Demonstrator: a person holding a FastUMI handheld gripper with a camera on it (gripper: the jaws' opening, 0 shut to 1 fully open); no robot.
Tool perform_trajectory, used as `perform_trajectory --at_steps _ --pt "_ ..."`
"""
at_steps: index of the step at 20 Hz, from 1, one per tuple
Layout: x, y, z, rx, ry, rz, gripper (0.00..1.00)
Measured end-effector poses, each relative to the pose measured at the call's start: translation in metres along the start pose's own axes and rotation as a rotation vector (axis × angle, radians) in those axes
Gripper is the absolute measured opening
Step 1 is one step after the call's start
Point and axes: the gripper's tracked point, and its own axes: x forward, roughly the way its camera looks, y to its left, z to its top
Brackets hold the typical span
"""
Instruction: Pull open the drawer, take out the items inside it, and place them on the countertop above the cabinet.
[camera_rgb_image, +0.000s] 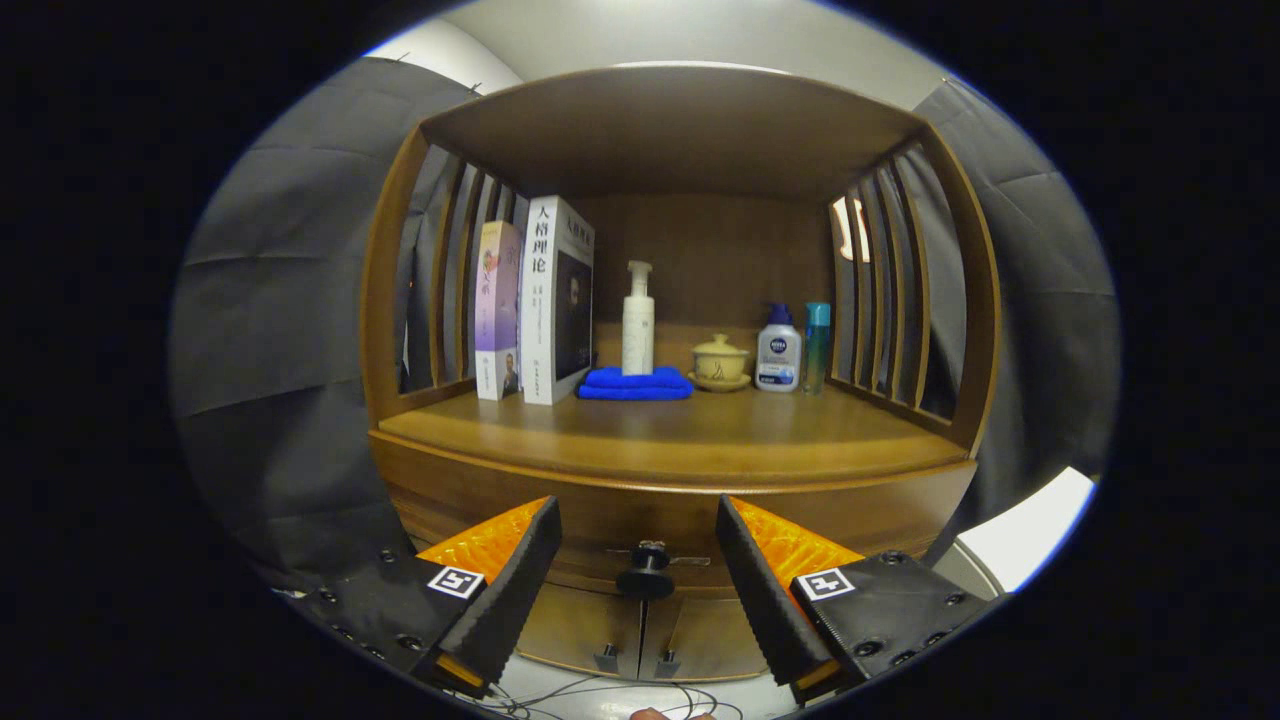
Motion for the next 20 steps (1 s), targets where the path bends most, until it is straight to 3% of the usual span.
perform_trajectory --at_steps 12,18,20 --pt "0.039 -0.004 -0.064 0.016 0.093 -0.034 0.98" --pt "0.04 0.001 -0.067 -0.028 0.096 -0.024 0.47" --pt "0.042 0.001 -0.067 -0.022 0.096 -0.026 0.39"
